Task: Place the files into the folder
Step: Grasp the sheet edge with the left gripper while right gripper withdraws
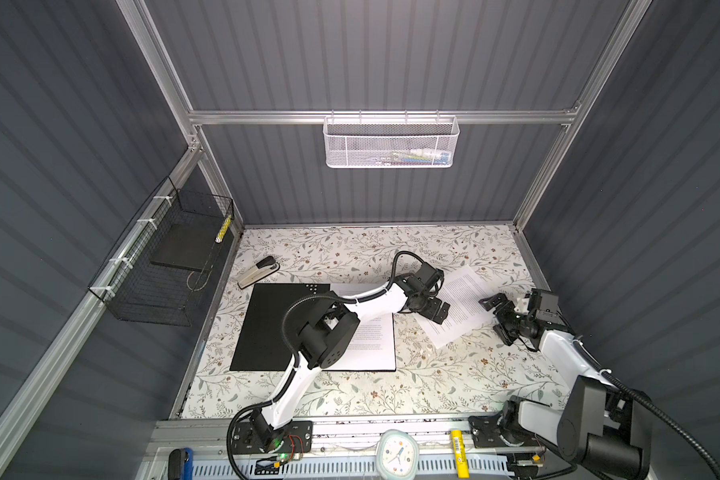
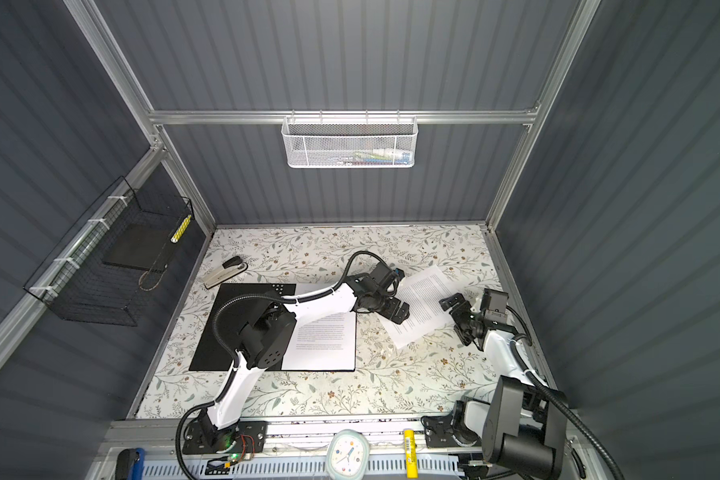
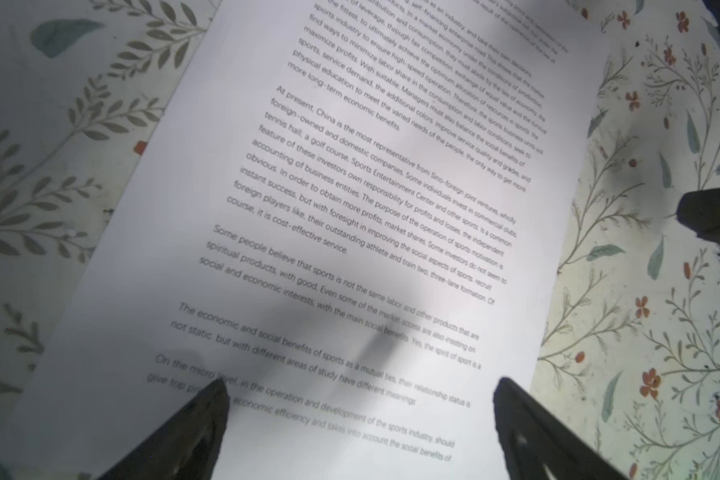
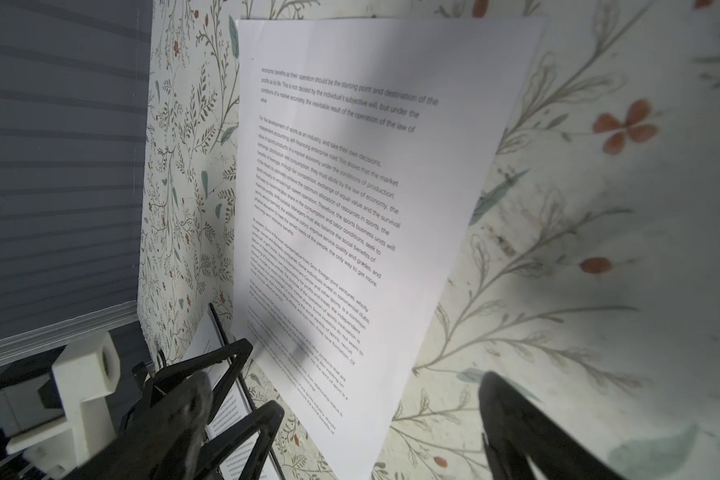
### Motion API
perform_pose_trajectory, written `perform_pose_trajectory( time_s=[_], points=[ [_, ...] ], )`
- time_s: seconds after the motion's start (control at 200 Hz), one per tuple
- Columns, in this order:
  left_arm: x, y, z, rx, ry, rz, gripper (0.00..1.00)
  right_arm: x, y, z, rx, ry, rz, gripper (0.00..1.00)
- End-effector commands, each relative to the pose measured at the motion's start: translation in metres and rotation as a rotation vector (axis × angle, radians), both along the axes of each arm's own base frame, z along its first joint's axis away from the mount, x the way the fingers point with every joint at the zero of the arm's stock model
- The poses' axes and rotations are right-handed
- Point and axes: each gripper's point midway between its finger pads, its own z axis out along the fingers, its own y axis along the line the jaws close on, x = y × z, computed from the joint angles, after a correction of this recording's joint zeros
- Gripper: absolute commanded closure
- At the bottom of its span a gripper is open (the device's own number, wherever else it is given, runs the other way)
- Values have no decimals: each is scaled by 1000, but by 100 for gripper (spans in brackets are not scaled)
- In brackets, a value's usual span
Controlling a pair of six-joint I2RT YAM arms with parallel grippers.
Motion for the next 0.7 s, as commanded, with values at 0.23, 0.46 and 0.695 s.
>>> perform_pose_trajectory(
  time_s=[0.23,0.46,0.695],
  points=[
    [-37,15,-28,13,118,-41,0,13,-11,-2,-1,-11,1,1],
    [-69,26,-26,22,148,-28,0,20,-38,-9,-81,47,-57,1],
    [-114,39,-38,70,172,-14,0,45,-53,-14,-109,81,-45,1]
  ],
)
